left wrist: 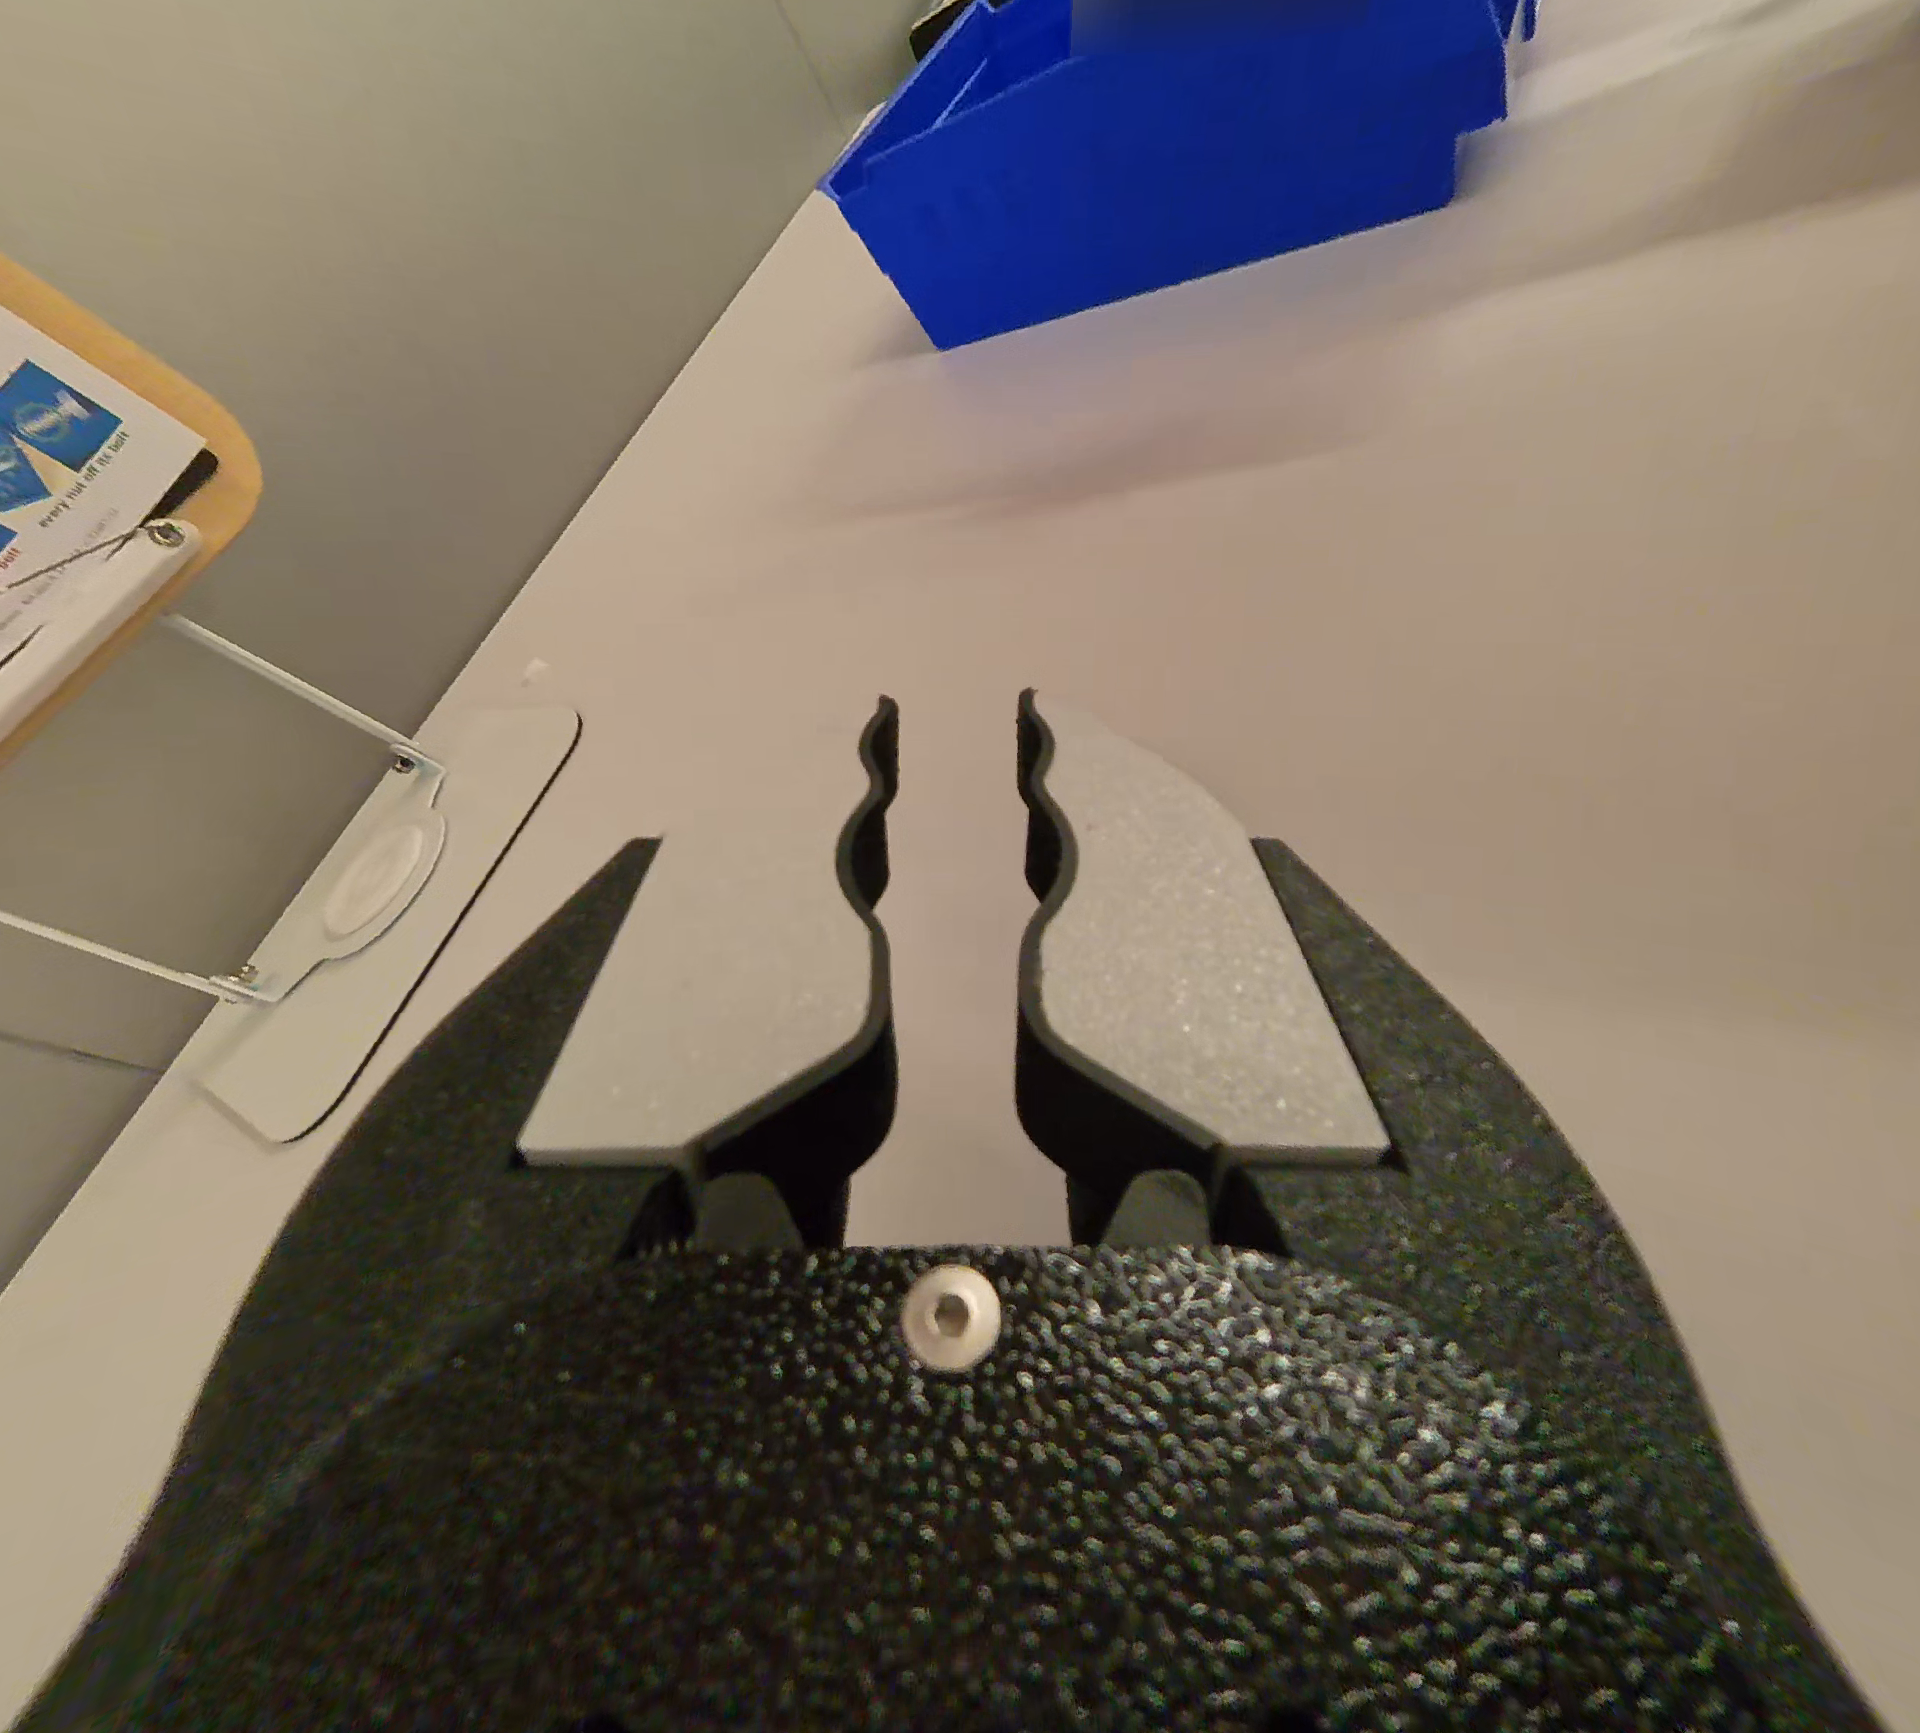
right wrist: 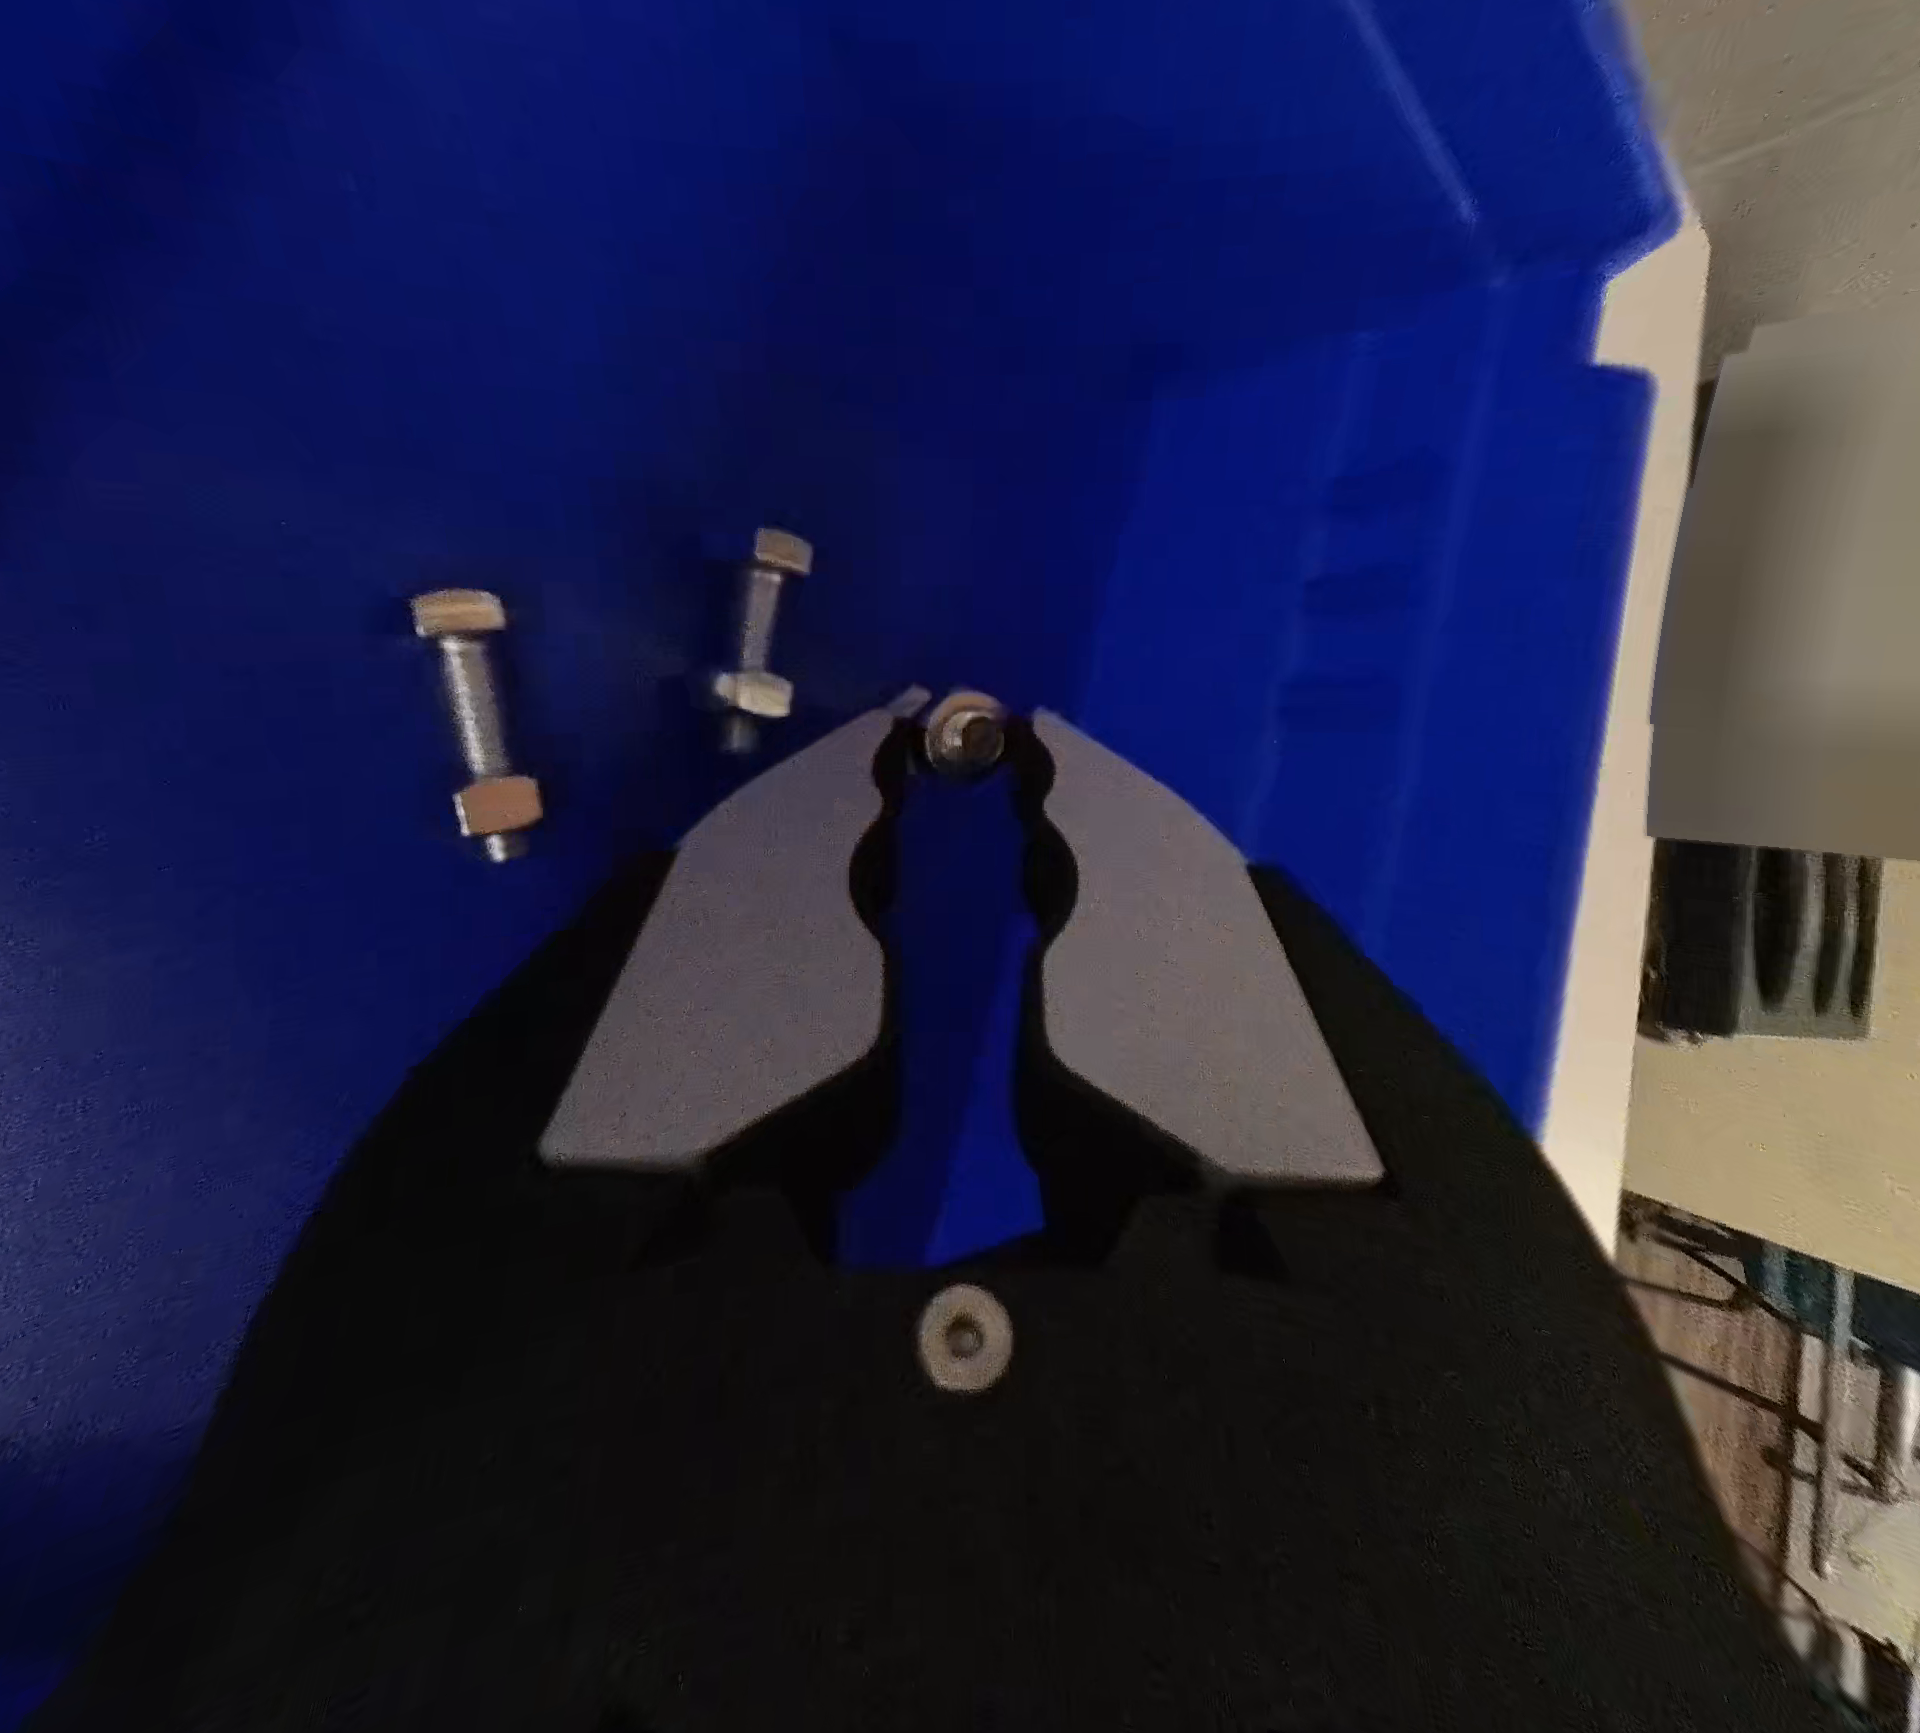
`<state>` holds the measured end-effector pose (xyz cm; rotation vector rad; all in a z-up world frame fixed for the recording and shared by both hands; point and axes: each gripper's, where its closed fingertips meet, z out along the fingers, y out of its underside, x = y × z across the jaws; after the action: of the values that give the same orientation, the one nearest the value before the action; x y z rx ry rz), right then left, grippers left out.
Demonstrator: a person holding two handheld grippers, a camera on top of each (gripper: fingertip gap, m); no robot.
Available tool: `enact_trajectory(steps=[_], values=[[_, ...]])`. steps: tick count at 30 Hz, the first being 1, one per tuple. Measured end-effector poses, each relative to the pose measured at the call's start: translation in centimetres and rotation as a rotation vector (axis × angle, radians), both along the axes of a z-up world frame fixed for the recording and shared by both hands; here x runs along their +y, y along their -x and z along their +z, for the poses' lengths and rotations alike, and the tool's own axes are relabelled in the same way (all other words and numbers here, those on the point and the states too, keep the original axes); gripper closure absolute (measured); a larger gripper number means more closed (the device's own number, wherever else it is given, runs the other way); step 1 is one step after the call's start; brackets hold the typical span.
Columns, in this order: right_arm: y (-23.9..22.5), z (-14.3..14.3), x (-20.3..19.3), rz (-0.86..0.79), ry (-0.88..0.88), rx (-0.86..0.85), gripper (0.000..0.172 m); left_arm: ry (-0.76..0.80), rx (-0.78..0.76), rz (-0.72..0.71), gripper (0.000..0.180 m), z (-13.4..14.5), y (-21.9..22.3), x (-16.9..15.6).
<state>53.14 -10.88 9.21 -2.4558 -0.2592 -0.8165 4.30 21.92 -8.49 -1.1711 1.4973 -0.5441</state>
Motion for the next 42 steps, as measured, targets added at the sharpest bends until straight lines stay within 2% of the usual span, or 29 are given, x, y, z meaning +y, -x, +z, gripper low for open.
enact_trajectory(steps=[2, 4, 8, 10, 12, 16, 19, 21, 24, 26, 30, 34, 37, 40, 42], values=[[0.5, -0.2, -0.6, 0.008, 0.024, 0.025, 0.152, -0.005, -0.005, -0.004, 0.16, 0.3, 0.0, -0.2], [1.7, 0.2, -1.1, 0.02, 0.008, 0.132, 0.138, -0.009, -0.012, -0.009, 0.16, 0.6, 0.1, -0.3], [2.3, 3.4, -2.6, 0.009, -0.11, 0.222, 0.123, -0.013, -0.02, -0.018, 0.16, 1.3, 0.2, -0.7], [2.6, 6.3, -3.3, 0.013, -0.233, 0.245, 0.118, -0.011, -0.029, -0.019, 0.16, 1.7, 0.3, -0.8], [4.6, 10.4, -3.3, 0.103, -0.427, 0.322, 0.116, 0.001, -0.054, -0.016, 0.159, 2.4, 0.3, -0.9], [12.6, 19.0, -3.7, 0.417, -0.774, 0.502, 0.124, 0.07, -0.131, 0.02, 0.158, 4.7, 1.6, -1.5], [19.3, 22.0, -3.7, 0.625, -0.845, 0.548, 0.128, 0.111, -0.159, 0.099, 0.155, 6.6, 4.3, -1.5], [23.9, 21.9, -3.0, 0.757, -0.805, 0.578, 0.128, 0.138, -0.147, 0.173, 0.152, 7.7, 7.1, -1.1], [30.4, 19.4, -1.1, 0.904, -0.691, 0.592, 0.131, 0.162, -0.086, 0.324, 0.152, 9.3, 12.5, 0.3], [33.7, 16.8, 0.4, 0.974, -0.605, 0.563, 0.132, 0.165, 0.006, 0.427, 0.151, 9.8, 16.6, 1.5], [38.6, 12.0, 2.9, 1.061, -0.47, 0.552, 0.135, 0.21, 0.273, 0.587, 0.15, 8.9, 24.3, 4.7], [41.1, 8.5, 4.3, 1.086, -0.402, 0.535, 0.137, 0.44, 0.591, 0.648, 0.149, 4.7, 30.2, 7.0], [41.3, 7.0, 4.1, 1.095, -0.374, 0.457, 0.137, 0.67, 0.836, 0.651, 0.15, 0.1, 33.6, 5.3], [41.4, 6.5, 3.3, 1.128, -0.38, 0.459, 0.139, 0.738, 0.991, 0.645, 0.149, -3.9, 35.3, 3.8], [41.3, 6.4, 3.0, 1.131, -0.392, 0.5, 0.142, 0.755, 1.028, 0.62, 0.147, -5.5, 35.3, 3.2]])
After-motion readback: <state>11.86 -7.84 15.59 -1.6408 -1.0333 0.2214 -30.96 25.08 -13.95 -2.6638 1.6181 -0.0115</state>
